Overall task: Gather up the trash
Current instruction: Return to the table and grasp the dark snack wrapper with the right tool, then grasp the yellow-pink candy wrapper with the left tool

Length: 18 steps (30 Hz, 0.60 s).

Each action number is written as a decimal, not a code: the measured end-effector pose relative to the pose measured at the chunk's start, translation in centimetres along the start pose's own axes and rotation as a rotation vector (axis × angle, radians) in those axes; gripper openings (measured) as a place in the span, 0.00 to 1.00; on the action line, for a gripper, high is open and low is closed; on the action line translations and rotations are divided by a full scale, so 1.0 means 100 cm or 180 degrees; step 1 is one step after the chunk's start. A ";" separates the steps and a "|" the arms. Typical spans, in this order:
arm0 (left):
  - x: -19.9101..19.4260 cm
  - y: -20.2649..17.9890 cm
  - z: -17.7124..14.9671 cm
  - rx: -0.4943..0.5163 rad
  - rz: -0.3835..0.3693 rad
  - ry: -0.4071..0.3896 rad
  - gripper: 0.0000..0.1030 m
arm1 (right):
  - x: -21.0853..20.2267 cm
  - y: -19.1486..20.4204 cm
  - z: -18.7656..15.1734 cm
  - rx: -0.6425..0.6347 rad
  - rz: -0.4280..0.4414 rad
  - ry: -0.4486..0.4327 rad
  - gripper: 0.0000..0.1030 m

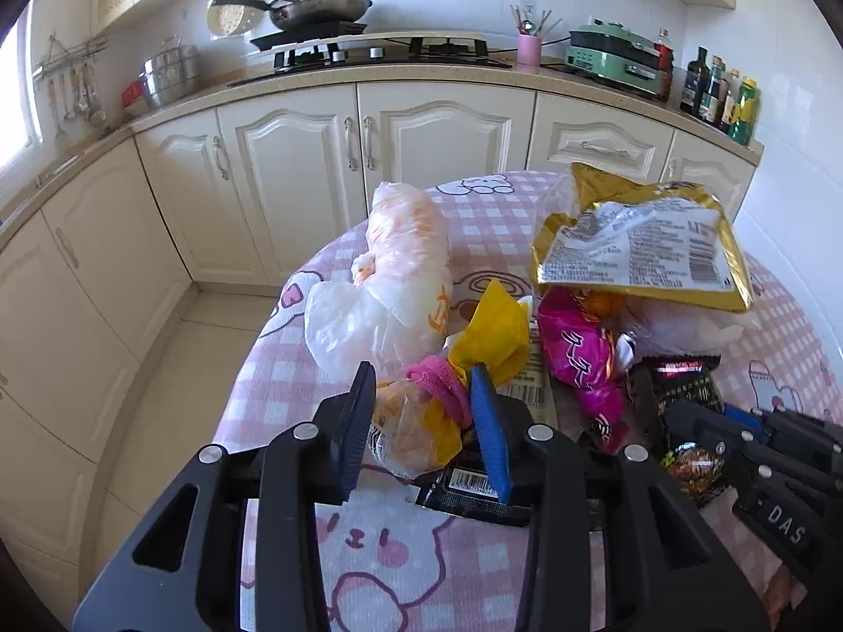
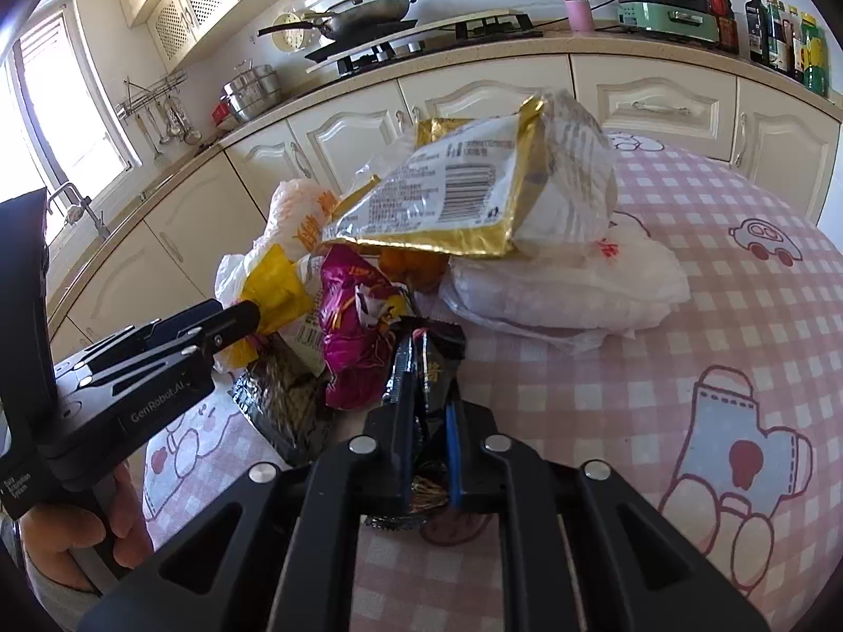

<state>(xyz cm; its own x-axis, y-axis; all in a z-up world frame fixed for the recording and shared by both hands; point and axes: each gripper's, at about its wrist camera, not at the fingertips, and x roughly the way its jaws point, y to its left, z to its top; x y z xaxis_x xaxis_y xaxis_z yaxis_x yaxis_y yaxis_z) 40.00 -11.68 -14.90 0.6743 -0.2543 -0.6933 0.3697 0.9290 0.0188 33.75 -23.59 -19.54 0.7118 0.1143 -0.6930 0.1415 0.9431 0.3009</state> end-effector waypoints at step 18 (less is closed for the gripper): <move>-0.088 0.006 -0.015 -0.0258 -0.0401 -0.0403 0.19 | -0.070 0.031 -0.008 -0.0152 0.0040 -0.0407 0.09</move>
<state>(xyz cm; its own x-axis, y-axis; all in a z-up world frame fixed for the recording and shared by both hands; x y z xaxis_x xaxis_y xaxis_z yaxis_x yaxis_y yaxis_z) 33.35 -8.49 -9.84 0.7028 -0.3971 -0.5903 0.4071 0.9049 -0.1240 28.66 -21.19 -14.31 0.7956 0.0885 -0.5993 0.1012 0.9559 0.2756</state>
